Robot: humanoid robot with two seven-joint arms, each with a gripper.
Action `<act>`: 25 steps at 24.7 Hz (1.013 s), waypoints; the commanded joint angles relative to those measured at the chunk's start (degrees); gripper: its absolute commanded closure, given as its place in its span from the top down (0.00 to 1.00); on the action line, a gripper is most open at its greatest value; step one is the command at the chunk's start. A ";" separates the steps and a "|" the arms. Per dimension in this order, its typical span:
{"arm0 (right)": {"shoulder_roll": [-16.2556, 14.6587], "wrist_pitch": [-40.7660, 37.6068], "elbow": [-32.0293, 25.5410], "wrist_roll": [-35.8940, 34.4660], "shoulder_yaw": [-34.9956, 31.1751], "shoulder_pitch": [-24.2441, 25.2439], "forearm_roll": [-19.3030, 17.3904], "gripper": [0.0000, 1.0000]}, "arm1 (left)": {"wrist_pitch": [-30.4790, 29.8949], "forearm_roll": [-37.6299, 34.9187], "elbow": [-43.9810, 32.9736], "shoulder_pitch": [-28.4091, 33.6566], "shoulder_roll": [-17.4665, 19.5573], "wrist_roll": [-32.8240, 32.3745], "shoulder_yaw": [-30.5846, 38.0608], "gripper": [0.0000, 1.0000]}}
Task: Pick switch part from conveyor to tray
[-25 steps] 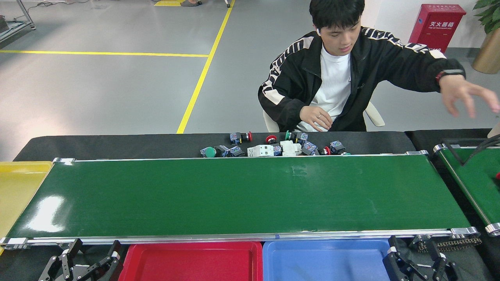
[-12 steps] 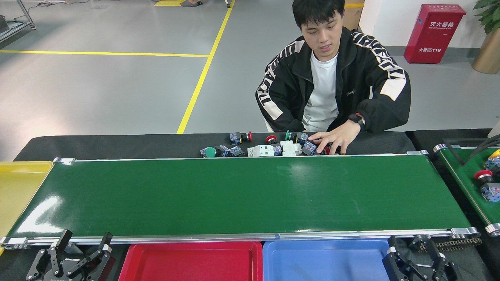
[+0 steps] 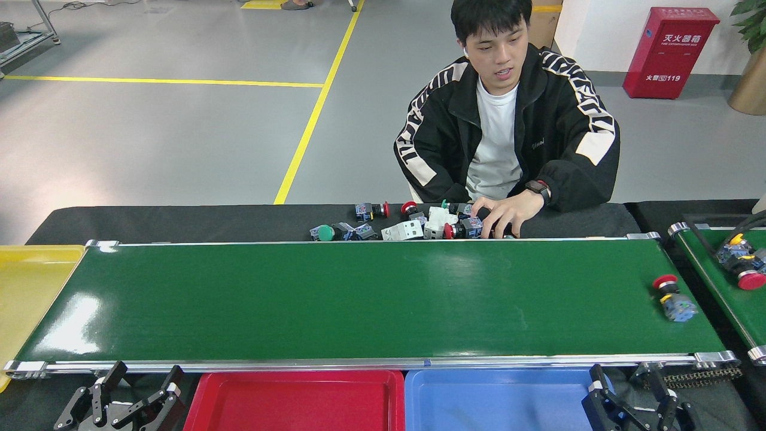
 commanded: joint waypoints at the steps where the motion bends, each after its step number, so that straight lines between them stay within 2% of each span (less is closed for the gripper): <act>1: 0.05 -0.46 -0.51 0.04 -0.02 -0.41 -0.26 0.99 | -0.17 0.05 -1.21 -0.53 1.12 -0.05 0.46 1.00; 2: 0.05 -0.55 -0.51 -0.05 -0.11 -0.41 -0.35 0.99 | -0.17 0.05 -1.48 -0.62 1.30 -0.05 0.63 1.00; 5: -0.04 -0.55 -0.51 -0.05 -0.11 -0.41 -0.35 0.99 | -0.17 0.22 -1.30 -0.62 4.90 -0.31 0.19 1.00; 10: -0.83 -0.02 -0.69 0.39 -0.20 -1.03 -0.26 0.98 | -0.08 0.05 -1.39 -0.80 5.61 -0.13 0.63 1.00; 12: -2.15 1.12 0.19 1.45 -0.37 -3.49 -0.35 0.98 | -0.08 0.14 -0.95 -0.71 5.43 -0.05 0.63 1.00; 16: -5.05 4.11 6.70 5.22 -0.37 -10.26 -0.08 0.98 | -0.08 0.05 -1.48 -0.09 3.76 -0.13 -0.07 1.00; 21: -9.01 6.92 18.56 6.28 0.15 -20.80 0.18 0.99 | 0.53 -0.22 -1.04 -0.45 3.76 -0.40 0.10 1.00; 25: -9.71 7.36 29.19 6.72 7.53 -28.18 0.36 0.99 | 0.36 -2.85 -1.04 -0.27 3.76 -0.66 -0.16 1.00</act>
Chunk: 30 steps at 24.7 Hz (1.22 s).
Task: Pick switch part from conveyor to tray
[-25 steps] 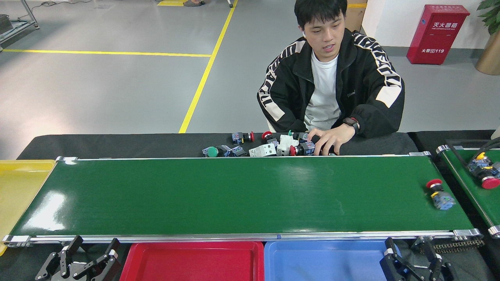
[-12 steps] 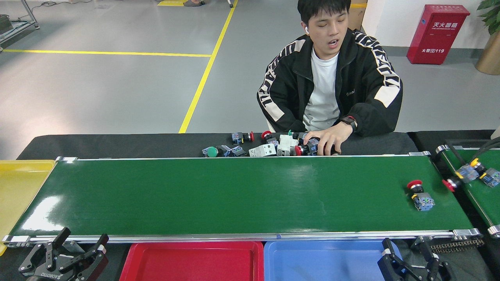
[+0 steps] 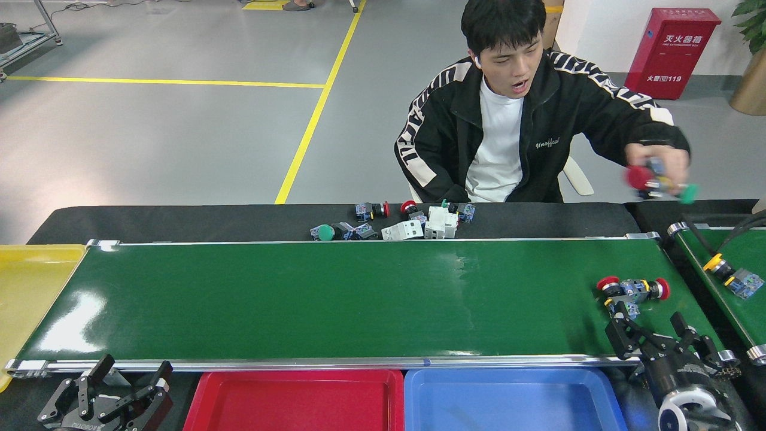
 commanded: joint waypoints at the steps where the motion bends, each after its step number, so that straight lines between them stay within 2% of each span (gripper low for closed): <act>1: -0.81 0.67 2.47 0.20 2.61 -3.09 0.08 0.99 | -0.15 -1.37 -0.48 -0.32 0.44 -0.05 0.11 1.00; 6: -0.98 1.29 5.29 0.20 6.39 -5.29 -0.18 0.98 | -0.42 -1.55 -0.39 0.12 0.88 -0.13 -0.07 1.00; 7: -0.81 1.20 5.11 0.29 6.66 -5.29 -0.45 0.93 | -0.42 -1.55 -0.30 0.12 0.88 -0.13 0.02 1.00; 8: -0.72 1.20 5.11 0.29 6.74 -5.29 -0.45 0.81 | -0.42 -1.46 -0.22 0.12 0.88 -0.13 0.02 1.00; 9: -0.72 1.11 5.11 0.29 6.74 -5.29 -0.45 0.62 | -0.33 -1.46 0.05 0.03 0.62 -0.13 0.11 1.00; 10: -0.55 0.93 5.03 0.29 6.83 -5.29 -0.54 0.52 | -0.15 -1.46 0.05 0.03 0.53 -0.13 0.11 1.00; 11: -0.55 0.85 5.03 0.38 6.83 -5.29 -0.54 0.30 | 0.11 -1.46 0.05 -0.05 0.35 -0.05 0.28 1.00; 12: -0.55 0.76 5.03 0.73 6.92 -5.29 -0.54 0.14 | 0.20 -1.46 0.05 -0.05 0.18 -0.05 0.28 1.00; 16: -0.28 -1.88 3.71 1.17 6.83 -5.29 -0.98 0.10 | 0.29 -1.38 0.05 -0.05 0.00 0.13 0.37 1.00; 21: -0.11 -7.68 -1.74 1.52 6.83 -3.71 -3.44 0.13 | 0.11 -1.11 0.05 0.03 -0.44 0.22 0.55 1.00; 23: 0.51 -9.17 -7.10 2.23 6.92 -1.25 -3.52 0.16 | 0.02 -1.11 0.05 0.03 -0.53 0.22 0.55 1.00; 26: 3.59 -14.71 -17.30 2.49 8.41 4.46 -3.52 0.21 | -0.06 -1.11 0.05 0.03 -0.70 0.39 0.55 1.00; 30: 6.75 -23.59 -25.03 2.40 15.97 12.81 -3.17 0.22 | -0.06 -1.11 0.05 0.03 -0.79 0.57 0.46 1.00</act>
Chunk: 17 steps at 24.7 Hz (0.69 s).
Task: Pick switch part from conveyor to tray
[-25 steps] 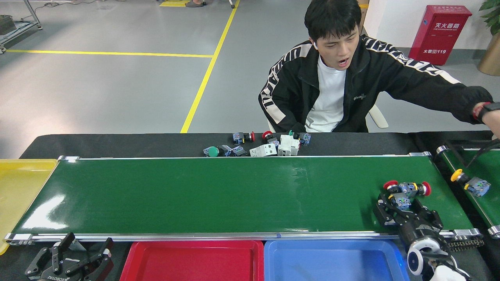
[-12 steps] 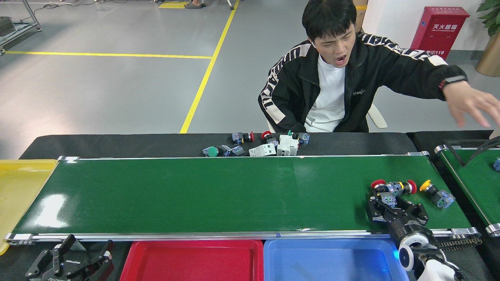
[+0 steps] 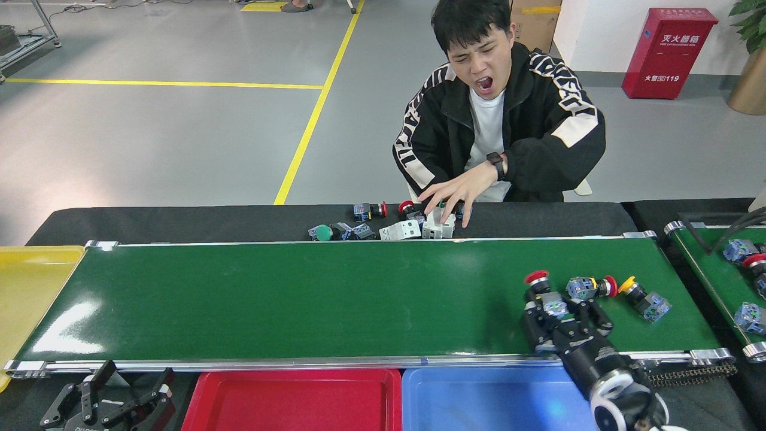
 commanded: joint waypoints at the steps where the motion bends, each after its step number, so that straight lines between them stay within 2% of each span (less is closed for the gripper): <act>1: 0.66 -4.77 -2.23 -0.07 3.55 1.44 0.15 0.22 | -0.14 0.23 -0.51 -0.22 0.09 0.62 0.25 1.00; 4: 1.01 -4.33 -1.79 -0.25 9.71 2.05 0.50 0.23 | -0.23 0.32 -0.60 -0.22 0.00 0.71 -0.10 1.00; 5: 1.71 -3.71 -1.44 -0.25 10.94 2.05 0.50 0.34 | -0.23 0.32 -0.69 -0.22 -0.09 0.71 -0.19 1.00; 7: 5.49 -1.43 0.41 -0.16 11.64 1.97 0.41 1.00 | -0.32 0.32 -0.78 -0.40 -0.61 0.71 -0.28 1.00; 9: 7.51 -1.25 1.81 -0.07 11.73 1.61 0.41 1.00 | -0.41 0.23 -0.87 -0.57 -1.23 0.53 -0.37 1.00; 15: 8.04 -0.64 3.31 -0.34 10.76 -1.64 0.24 1.00 | -0.32 0.23 -0.87 -0.57 -1.32 0.09 -0.72 1.00; 17: 7.95 -0.20 3.04 -0.42 6.28 -3.48 0.24 1.00 | -0.32 0.23 -0.95 -0.66 -1.67 0.27 -0.63 1.00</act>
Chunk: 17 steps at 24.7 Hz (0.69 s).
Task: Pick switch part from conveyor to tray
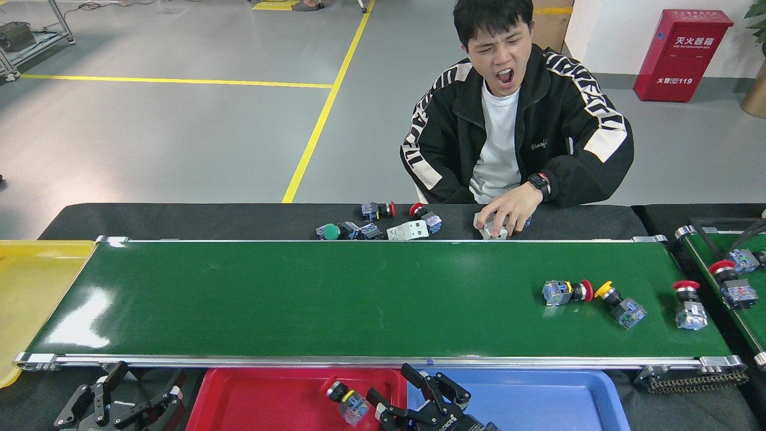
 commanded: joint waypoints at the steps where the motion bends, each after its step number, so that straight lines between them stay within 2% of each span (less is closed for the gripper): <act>1: 0.60 1.12 -0.87 -0.73 -5.56 -2.48 -0.18 1.00 | 0.16 0.18 -0.74 -0.53 -0.24 0.32 0.15 1.00; 5: -0.28 9.12 -1.49 -2.30 -14.62 -5.03 -0.01 1.00 | 0.16 0.18 -0.74 -0.62 -0.33 0.49 0.32 1.00; 8: -4.41 12.38 -2.19 -6.09 -19.72 -3.71 -0.01 1.00 | 0.16 0.18 -0.82 -0.62 -0.33 0.67 0.50 1.00; 10: -7.66 12.73 -2.89 -10.83 -22.09 0.59 0.08 1.00 | 0.07 0.18 -0.65 -0.53 -0.24 0.67 0.76 1.00; 12: -9.42 12.81 -6.23 -15.23 -23.85 7.01 0.26 1.00 | 0.07 0.27 -0.56 -0.27 -0.15 0.67 0.85 1.00; 14: -9.25 13.69 -8.78 -16.55 -24.03 12.11 1.58 1.00 | 0.07 0.27 -0.56 -0.09 -0.24 0.67 0.94 1.00; 17: -7.49 22.30 -10.36 -17.25 -24.03 14.39 7.55 1.00 | 0.07 0.27 -0.38 0.09 -0.15 0.67 1.02 1.00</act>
